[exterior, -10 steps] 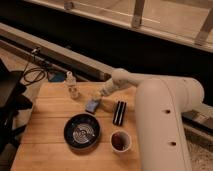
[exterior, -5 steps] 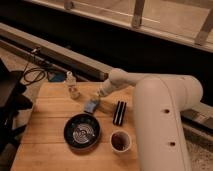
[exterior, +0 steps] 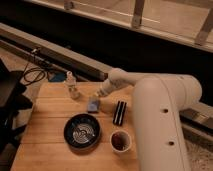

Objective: Place the white sponge in the ceramic bowl

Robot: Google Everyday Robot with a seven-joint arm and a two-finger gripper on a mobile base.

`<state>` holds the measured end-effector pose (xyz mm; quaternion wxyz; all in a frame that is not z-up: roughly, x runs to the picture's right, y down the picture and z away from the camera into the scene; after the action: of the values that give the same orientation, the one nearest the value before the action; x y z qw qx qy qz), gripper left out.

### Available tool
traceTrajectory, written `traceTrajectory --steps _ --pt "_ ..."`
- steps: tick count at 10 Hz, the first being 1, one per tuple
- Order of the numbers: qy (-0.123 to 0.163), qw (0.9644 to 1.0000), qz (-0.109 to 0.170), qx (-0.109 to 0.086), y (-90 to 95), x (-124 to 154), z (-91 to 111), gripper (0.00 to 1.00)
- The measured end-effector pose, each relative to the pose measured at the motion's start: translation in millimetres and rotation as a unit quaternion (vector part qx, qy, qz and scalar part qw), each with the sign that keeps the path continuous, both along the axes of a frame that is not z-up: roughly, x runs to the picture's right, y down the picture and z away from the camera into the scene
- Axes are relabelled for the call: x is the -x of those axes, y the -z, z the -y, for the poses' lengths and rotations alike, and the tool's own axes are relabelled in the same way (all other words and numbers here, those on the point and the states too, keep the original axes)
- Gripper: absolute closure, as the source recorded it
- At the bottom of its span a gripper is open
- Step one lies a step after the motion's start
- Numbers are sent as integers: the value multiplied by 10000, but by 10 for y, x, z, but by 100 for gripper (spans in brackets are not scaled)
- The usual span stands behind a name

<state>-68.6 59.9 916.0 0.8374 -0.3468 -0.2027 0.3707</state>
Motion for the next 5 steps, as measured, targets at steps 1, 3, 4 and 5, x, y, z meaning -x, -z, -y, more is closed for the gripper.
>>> traceTrajectory --steps 1,3,4,5 --pt "30 10000 -15 -69 19 -1 23 99" --pt "92 9998 -38 -183 64 0 70 88" --pt "140 9995 -48 -262 92 13 108 76" --pt "164 9994 -57 -295 99 11 131 68"
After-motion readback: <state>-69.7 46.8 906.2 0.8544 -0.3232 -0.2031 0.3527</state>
